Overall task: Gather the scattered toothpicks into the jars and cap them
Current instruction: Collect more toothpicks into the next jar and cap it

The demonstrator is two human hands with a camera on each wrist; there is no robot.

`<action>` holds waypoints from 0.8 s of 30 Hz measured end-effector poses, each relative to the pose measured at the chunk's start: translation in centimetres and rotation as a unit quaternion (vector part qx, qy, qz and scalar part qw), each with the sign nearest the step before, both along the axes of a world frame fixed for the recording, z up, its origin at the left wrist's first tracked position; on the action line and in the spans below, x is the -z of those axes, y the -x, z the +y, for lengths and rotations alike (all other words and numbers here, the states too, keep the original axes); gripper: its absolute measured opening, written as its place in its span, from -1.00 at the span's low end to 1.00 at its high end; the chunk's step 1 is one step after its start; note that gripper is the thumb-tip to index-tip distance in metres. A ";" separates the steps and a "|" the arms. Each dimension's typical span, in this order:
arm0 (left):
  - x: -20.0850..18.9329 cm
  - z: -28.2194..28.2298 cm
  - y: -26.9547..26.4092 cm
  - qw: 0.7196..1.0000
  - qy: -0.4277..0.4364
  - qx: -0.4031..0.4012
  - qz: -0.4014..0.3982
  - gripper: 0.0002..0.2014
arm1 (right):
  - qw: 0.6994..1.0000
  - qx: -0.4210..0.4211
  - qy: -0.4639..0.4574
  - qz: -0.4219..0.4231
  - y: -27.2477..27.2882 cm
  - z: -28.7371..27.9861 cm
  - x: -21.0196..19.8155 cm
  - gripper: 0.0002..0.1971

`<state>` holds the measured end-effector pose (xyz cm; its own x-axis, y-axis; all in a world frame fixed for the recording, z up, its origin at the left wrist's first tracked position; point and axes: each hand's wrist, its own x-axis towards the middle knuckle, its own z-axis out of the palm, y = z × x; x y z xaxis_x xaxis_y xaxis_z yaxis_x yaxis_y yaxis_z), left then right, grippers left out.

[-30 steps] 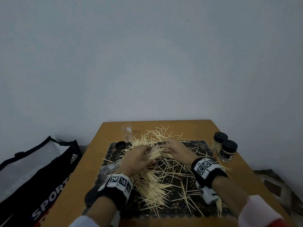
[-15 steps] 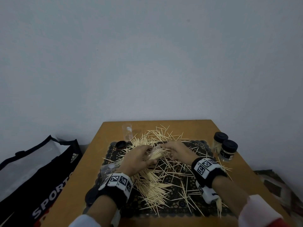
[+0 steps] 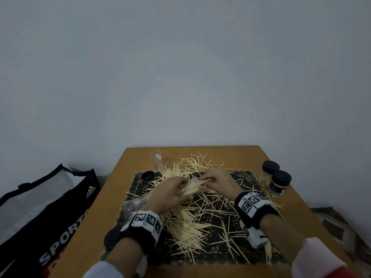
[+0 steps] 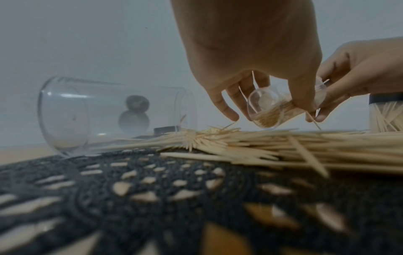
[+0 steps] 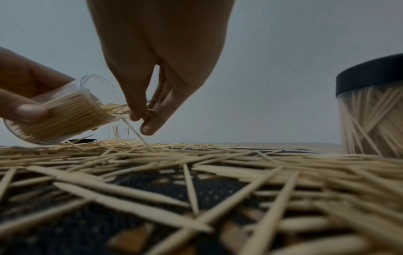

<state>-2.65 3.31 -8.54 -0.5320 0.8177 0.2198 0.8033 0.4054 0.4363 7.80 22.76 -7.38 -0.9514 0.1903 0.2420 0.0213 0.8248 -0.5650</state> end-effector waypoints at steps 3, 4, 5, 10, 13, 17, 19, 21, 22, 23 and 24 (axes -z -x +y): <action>0.1 0.1 0.0 1.000 -0.002 0.006 0.001 -0.38 | 1.000 -0.012 -0.013 0.007 -0.1 -0.2 -0.1 -0.77; 0.1 0.1 0.1 1.000 -0.003 0.006 -0.001 -0.38 | 1.000 -0.013 -0.008 0.011 -0.1 -0.2 -0.1 -0.77; 0.2 0.1 0.2 1.000 -0.006 0.008 -0.005 -0.38 | 1.000 -0.013 0.004 0.016 -0.1 -0.2 -0.1 -0.78; 0.5 0.2 0.3 1.000 -0.009 0.018 -0.014 -0.36 | 0.998 0.013 0.048 0.031 0.1 -0.1 0.0 -0.85; 0.6 0.2 0.4 0.999 -0.012 0.028 -0.010 -0.38 | 0.998 0.018 0.045 0.049 0.1 0.1 0.0 -0.88; 0.9 0.2 0.6 0.999 -0.019 0.023 -0.014 -0.38 | 0.997 -0.001 0.043 0.060 0.3 0.1 0.2 -0.86; 1.0 0.2 0.7 0.999 -0.024 0.019 -0.019 -0.38 | 0.997 -0.005 0.033 0.068 0.4 0.2 0.4 -0.77; 0.9 0.2 0.6 0.999 -0.031 0.019 -0.025 -0.38 | 0.997 -0.007 0.038 0.064 0.4 0.2 0.5 -0.71; 0.8 0.2 0.5 0.999 -0.034 0.019 -0.028 -0.39 | 0.997 -0.009 0.049 0.062 0.4 0.1 0.5 -0.71; 0.8 0.3 0.4 0.999 -0.036 0.020 -0.032 -0.40 | 0.996 -0.010 0.062 0.060 0.4 0.0 0.4 -0.72; 0.7 0.3 0.3 0.998 -0.037 0.021 -0.037 -0.41 | 0.996 -0.008 0.070 0.061 0.4 -0.1 0.3 -0.74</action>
<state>-2.99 3.64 -9.26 -0.5139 0.8229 0.2423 0.7839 0.3358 0.5222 7.39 22.71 -7.72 -0.9197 0.2162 0.3278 -0.0664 0.7370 -0.6726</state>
